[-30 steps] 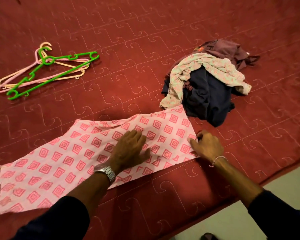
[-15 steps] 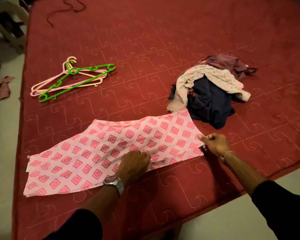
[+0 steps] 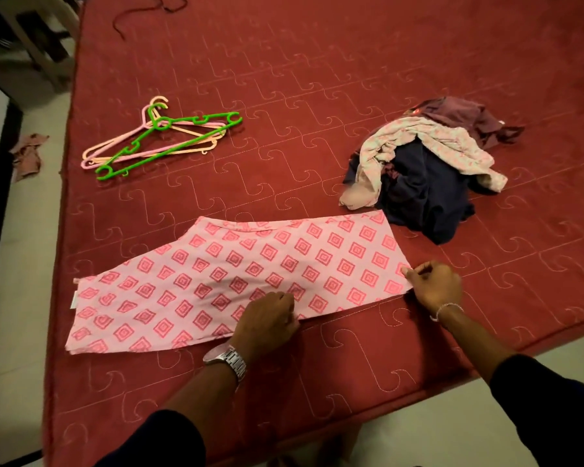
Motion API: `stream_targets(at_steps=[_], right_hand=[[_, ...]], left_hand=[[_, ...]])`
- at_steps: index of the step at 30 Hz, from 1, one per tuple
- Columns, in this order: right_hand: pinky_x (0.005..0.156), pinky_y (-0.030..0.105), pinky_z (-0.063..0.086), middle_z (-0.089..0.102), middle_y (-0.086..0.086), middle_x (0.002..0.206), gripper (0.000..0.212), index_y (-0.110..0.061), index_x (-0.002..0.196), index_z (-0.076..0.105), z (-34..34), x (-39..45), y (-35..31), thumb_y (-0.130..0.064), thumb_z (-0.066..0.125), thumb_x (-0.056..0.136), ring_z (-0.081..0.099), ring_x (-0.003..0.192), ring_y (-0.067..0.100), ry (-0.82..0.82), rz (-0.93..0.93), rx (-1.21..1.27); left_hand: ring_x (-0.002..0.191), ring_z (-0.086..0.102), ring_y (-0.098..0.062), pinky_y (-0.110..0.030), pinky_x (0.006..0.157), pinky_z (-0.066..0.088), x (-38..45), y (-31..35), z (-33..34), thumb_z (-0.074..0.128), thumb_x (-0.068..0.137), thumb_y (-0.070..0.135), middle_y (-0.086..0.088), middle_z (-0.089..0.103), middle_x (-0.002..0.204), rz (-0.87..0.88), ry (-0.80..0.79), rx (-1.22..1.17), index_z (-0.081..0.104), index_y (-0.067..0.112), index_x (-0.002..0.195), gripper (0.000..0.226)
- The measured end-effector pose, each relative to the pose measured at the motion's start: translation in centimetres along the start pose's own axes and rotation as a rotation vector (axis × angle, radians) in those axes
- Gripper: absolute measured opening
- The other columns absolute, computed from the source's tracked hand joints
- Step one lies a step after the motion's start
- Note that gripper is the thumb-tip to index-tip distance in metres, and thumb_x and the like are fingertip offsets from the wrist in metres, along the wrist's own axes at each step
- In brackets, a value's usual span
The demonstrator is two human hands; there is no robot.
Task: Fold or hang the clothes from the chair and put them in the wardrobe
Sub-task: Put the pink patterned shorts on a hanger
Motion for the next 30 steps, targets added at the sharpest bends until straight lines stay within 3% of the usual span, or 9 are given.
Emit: stream_targets(at_steps=[4,6,9,14,17,21,25,27,30], right_hand=[[0.085,0.045,0.045,0.058,0.011,0.111,0.029,-0.012,0.111,0.057,0.6,-2.6,-6.8,-0.031,0.068,0.091,0.052,0.104,0.032,0.181,-0.348,-0.285],[0.086,0.042,0.045,0.057,0.009,0.111,0.026,-0.012,0.112,0.057,3.0,-4.0,-11.4,-0.029,0.061,0.094,0.051,0.102,0.028,0.1,-0.532,-0.257],[0.085,0.039,0.046,0.058,0.006,0.114,0.023,-0.013,0.116,0.057,8.7,-6.3,-17.8,-0.025,0.058,0.097,0.052,0.101,0.024,-0.123,-0.747,-0.215],[0.1,0.04,0.045,0.061,0.004,0.124,0.029,-0.013,0.126,0.056,16.4,-9.5,-27.2,-0.026,0.055,0.1,0.053,0.111,0.021,-0.303,-0.86,-0.165],[0.101,0.038,0.042,0.059,0.006,0.129,0.031,-0.014,0.129,0.054,19.9,-10.4,-31.9,-0.028,0.051,0.102,0.05,0.114,0.022,-0.31,-0.94,-0.214],[0.096,0.035,0.041,0.056,0.002,0.117,0.027,-0.016,0.117,0.059,23.8,-9.1,-36.3,-0.035,0.058,0.099,0.048,0.109,0.02,-0.361,-0.835,-0.184],[0.076,0.041,0.056,0.068,-0.001,0.074,0.035,-0.019,0.068,0.067,27.4,-7.4,-38.0,-0.047,0.068,0.088,0.063,0.077,0.023,-0.429,-0.657,-0.144],[0.071,0.041,0.058,0.071,0.002,0.071,0.028,-0.016,0.071,0.072,28.5,-7.5,-38.5,-0.035,0.07,0.09,0.064,0.067,0.02,-0.522,-0.599,-0.145],[0.075,0.037,0.058,0.073,0.001,0.083,0.011,-0.016,0.081,0.073,29.5,-6.4,-39.2,-0.02,0.072,0.09,0.066,0.074,0.016,-0.64,-0.454,0.021]], left_hand=[[0.069,0.052,-0.014,-0.023,0.056,0.039,0.0,-3.2,-1.9,0.061,0.094,0.03,0.002,0.06,0.081,-0.137,0.118,-0.087,0.056,0.017,0.088,0.015],[0.072,0.05,-0.012,-0.018,0.056,0.032,0.2,-5.1,-2.9,0.062,0.095,0.025,0.001,0.059,0.085,-0.191,0.182,-0.095,0.059,0.014,0.094,0.012],[0.077,0.049,-0.014,-0.025,0.063,0.043,0.3,-8.5,-4.5,0.067,0.091,0.017,-0.005,0.059,0.092,-0.251,0.282,-0.032,0.061,0.009,0.1,0.013],[0.087,0.055,-0.024,-0.038,0.07,0.052,-0.9,-14.1,-6.1,0.066,0.088,0.017,-0.012,0.06,0.102,-0.393,0.387,0.051,0.06,0.005,0.107,0.024],[0.107,0.056,-0.03,-0.043,0.09,0.051,-1.4,-16.8,-6.0,0.054,0.094,0.027,-0.016,0.059,0.121,-0.419,0.36,0.103,0.057,0.003,0.122,0.037],[0.133,0.047,-0.033,-0.049,0.112,0.039,-1.0,-19.5,-5.5,0.034,0.101,0.036,-0.019,0.05,0.143,-0.374,0.299,0.146,0.047,0.003,0.139,0.051],[0.145,0.034,-0.029,-0.051,0.119,0.027,-1.1,-21.5,-4.9,0.024,0.104,0.041,-0.015,0.038,0.155,-0.344,0.267,0.118,0.036,0.006,0.15,0.059],[0.149,0.026,-0.027,-0.051,0.123,0.02,-1.3,-22.0,-4.3,0.022,0.105,0.044,-0.013,0.031,0.16,-0.319,0.246,0.123,0.028,0.008,0.155,0.062],[0.153,0.016,-0.025,-0.05,0.125,0.012,-1.9,-22.7,-3.8,0.021,0.104,0.051,-0.01,0.021,0.165,-0.298,0.239,0.125,0.022,0.01,0.158,0.068]])
Point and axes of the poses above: each hand's wrist, its own x-axis towards the middle knuckle, its own z-axis out of the palm, y = z × x, the point moved 9 cm from there along x, towards the middle knuckle
